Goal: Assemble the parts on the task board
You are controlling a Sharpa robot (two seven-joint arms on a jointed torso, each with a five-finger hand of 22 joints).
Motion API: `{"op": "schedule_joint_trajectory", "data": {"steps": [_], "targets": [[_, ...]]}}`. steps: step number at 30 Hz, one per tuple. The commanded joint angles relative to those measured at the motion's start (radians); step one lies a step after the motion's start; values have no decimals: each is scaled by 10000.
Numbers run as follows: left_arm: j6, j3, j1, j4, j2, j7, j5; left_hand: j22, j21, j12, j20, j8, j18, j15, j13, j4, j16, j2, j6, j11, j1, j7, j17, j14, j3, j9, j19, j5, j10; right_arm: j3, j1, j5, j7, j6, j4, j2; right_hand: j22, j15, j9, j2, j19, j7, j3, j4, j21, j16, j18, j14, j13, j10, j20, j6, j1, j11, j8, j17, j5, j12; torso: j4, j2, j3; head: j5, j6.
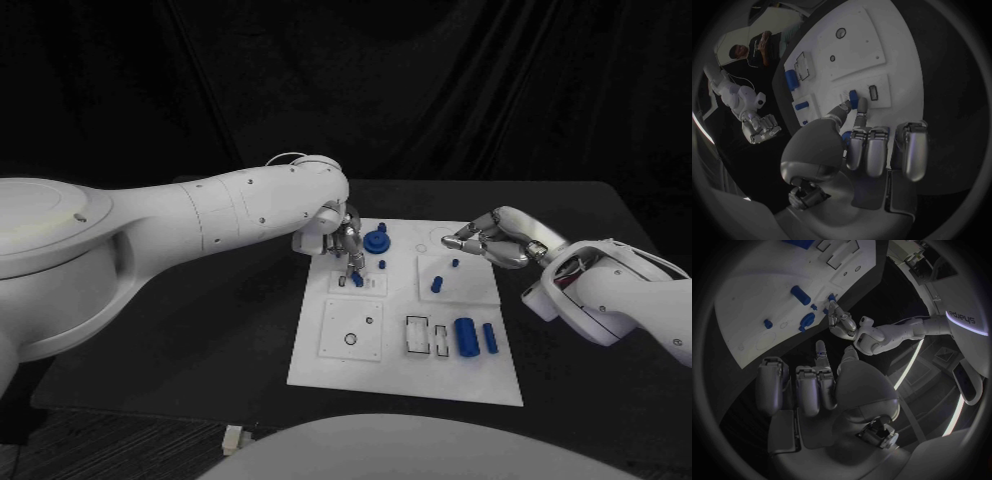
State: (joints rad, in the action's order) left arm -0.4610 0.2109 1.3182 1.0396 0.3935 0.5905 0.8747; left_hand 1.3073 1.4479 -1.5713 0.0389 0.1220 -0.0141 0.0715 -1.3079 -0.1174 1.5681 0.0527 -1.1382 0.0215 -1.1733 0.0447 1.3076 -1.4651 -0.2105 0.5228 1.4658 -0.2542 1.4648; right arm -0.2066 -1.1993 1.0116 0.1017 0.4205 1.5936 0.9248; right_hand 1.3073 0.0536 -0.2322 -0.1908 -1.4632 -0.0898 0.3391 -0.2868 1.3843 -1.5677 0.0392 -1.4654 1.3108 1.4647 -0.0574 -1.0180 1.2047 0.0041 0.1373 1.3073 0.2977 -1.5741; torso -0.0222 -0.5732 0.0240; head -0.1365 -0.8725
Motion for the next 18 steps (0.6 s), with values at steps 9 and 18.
{"op": "schedule_joint_trajectory", "data": {"steps": [9, 18], "targets": [[1874, 16, -40, 732, 544, -91, -15, 2258, -79, 5, -40, 311, -141, 47, -2629, -1474, 27, -171, -58, 25, 5, 90, 2632, -1057, -1384, 419, 524, -258, 1060, 6, 20, 9, -36, 95, -4, 8, 1951, 23, 7, 17, 54, 35, 97, -10, -176, -30, 118, -1054, 2600, 1061, 17, -53, 173, -6, -17, 2634, 31, 33, 2, -4, 3, 4, -2], [2728, 18, -40, 1363, 1036, -132, -353, 2230, -183, 5, -27, 427, -163, 35, -2629, -1579, 27, -207, 1, 9, 96, 113, 2632, -1057, -1544, 582, 486, -456, 1060, 6, 22, 9, -29, 149, -8, 15, 1921, 15, 7, 26, 110, 31, 108, -2, -276, -30, 139, -1054, 2600, 1061, 8, -60, 241, 0, -15, 2634, 32, 33, 1, 3, 3, 17, -2]]}}
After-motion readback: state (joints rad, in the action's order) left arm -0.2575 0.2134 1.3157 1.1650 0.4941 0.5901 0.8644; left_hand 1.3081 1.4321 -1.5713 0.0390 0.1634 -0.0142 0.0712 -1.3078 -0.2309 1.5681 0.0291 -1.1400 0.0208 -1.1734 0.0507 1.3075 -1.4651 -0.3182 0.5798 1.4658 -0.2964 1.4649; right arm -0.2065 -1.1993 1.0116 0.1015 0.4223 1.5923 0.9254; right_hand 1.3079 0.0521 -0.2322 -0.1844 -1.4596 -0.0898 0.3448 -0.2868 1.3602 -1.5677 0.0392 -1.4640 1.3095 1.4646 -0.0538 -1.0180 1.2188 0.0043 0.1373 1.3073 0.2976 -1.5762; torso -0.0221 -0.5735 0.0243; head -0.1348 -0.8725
